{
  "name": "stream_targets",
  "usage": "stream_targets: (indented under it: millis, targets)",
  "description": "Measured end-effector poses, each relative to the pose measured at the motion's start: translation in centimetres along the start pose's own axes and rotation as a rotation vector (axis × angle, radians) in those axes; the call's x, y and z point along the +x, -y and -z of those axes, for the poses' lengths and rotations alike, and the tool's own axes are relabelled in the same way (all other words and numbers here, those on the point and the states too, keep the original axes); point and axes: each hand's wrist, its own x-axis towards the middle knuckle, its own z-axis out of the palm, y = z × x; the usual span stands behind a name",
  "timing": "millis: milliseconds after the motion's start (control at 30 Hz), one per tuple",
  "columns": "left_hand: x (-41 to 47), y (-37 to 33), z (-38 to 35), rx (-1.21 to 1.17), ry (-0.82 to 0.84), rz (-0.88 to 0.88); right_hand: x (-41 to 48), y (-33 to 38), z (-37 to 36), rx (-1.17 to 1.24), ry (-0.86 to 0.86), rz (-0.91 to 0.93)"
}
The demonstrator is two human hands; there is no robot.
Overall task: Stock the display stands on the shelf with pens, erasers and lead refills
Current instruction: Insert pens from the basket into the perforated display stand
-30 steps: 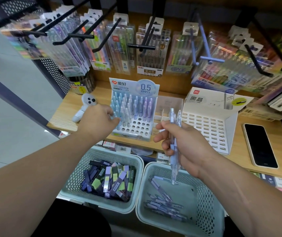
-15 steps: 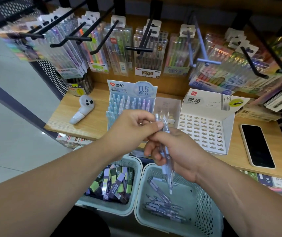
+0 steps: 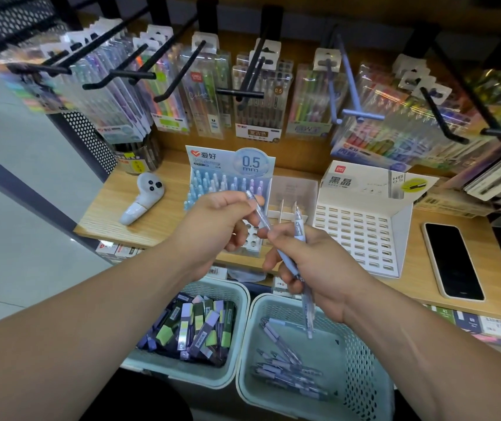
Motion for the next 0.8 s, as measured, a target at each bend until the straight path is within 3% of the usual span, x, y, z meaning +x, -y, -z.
stream_targets:
  millis: [200, 367, 433, 600, 800]
  targets:
    - [0.9, -0.5, 0.0, 0.066, -0.058, -0.017, 0.2, -0.3, 0.4, -0.022, -0.054, -0.013]
    - [3.1, -1.0, 1.6, 0.145, -0.247, -0.078, 0.5, -0.4, 1.4, -0.001, -0.116, -0.041]
    - [3.9, -0.8, 2.3, 0.258, -0.303, -0.113, 0.4, -0.4, 1.9, -0.017, -0.116, -0.048]
    - [4.9, -0.1, 2.0, 0.802, -0.378, -0.279, 0.4, -0.4, 2.9, -0.028, -0.104, -0.053]
    - [5.8, 0.2, 1.1, 1.049, -0.394, -0.289, 0.2, -0.2, 3.4, -0.016, -0.100, -0.036]
